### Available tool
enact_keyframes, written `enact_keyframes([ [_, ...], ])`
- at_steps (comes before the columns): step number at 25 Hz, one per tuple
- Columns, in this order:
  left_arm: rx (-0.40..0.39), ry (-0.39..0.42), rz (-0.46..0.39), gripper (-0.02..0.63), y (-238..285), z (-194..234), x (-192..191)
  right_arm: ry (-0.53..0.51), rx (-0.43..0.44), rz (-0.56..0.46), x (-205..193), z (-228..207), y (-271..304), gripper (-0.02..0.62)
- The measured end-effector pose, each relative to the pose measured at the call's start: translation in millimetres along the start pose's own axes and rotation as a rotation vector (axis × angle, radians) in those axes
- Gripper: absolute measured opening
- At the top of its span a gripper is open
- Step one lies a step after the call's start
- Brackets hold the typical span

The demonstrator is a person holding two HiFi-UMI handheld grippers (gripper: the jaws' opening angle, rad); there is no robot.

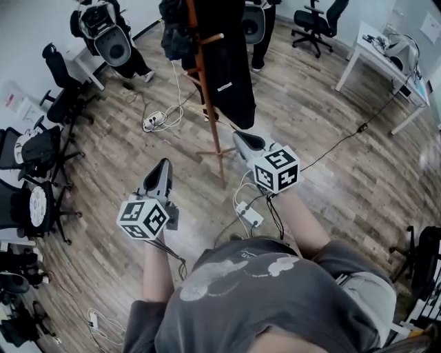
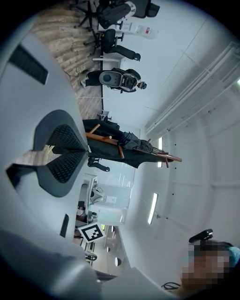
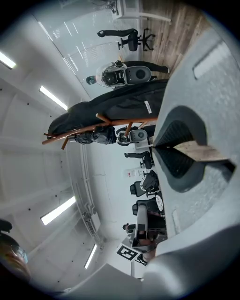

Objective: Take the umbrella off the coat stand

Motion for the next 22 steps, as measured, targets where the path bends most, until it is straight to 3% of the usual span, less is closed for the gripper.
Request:
enact_keyframes([
  [5,-0.013,-0.012,-0.026,0.011,30.5,12.1,17.1,0.007,-0.025,-0.001,3.7,-18.4,12.2,-0.002],
  [12,-0.124,0.03,-0.059,0.011,78.5,37.3,56.1,0.002,-0.064,0.012,-1.6,-21.4,49.5,-0.002],
  [16,-0.177,0.013,-0.095,0.011,115.6,65.4,68.6,-0.034,-0.138,-0.023,8.6,-33.6,70.7,-0.002],
  [22,-0.293,0.007,-0.062,0.011,162.4,104.1,82.7,-0.06,-0.27,-0.068,24.4,-48.0,97.5,-0.002],
])
Point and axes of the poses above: the fingertips, and each gripper's own axes: y forward along the fingers, z to its left, x out of its top, the point moved 7 cm from there along -y, backward along the fingers, and after that the axes turned 14 degrees about -z, right-handed, at the moved point
